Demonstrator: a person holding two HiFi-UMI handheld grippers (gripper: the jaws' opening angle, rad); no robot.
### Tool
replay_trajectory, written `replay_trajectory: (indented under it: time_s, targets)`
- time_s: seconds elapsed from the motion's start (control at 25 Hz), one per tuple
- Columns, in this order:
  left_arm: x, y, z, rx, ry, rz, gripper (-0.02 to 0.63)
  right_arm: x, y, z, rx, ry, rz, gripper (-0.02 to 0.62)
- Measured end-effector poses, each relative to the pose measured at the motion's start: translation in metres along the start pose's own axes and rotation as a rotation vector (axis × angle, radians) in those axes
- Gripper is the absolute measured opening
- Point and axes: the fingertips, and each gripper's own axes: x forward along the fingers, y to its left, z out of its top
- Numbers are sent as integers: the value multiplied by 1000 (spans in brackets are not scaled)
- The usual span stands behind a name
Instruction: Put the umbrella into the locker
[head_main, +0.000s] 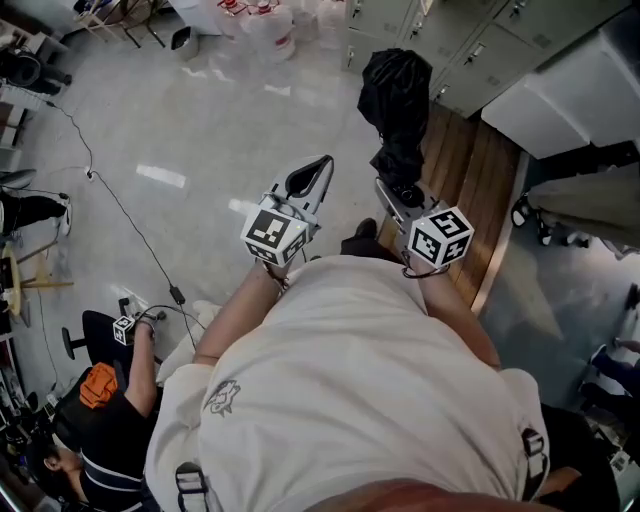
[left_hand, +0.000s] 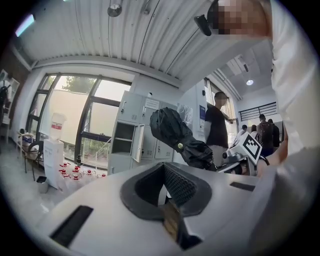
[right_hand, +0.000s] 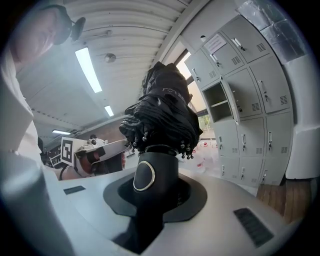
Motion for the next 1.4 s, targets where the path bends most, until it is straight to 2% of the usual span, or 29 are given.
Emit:
replay_trajectory:
  time_s: [0.36,0.6,1.08,1.4]
  targets:
    - [123,26,1,10,16,7,12,15,-100,46,-50,20,40,100]
    - [174,35,1,9,25,18,12,25,-150,68,-54,36,51,100]
    - [235,104,1,-2,25,-7,12,79,-205,102,-22,27,2,100]
    - [260,193,22,0,12,-37,12,159,-220,144,8,12,-32,100]
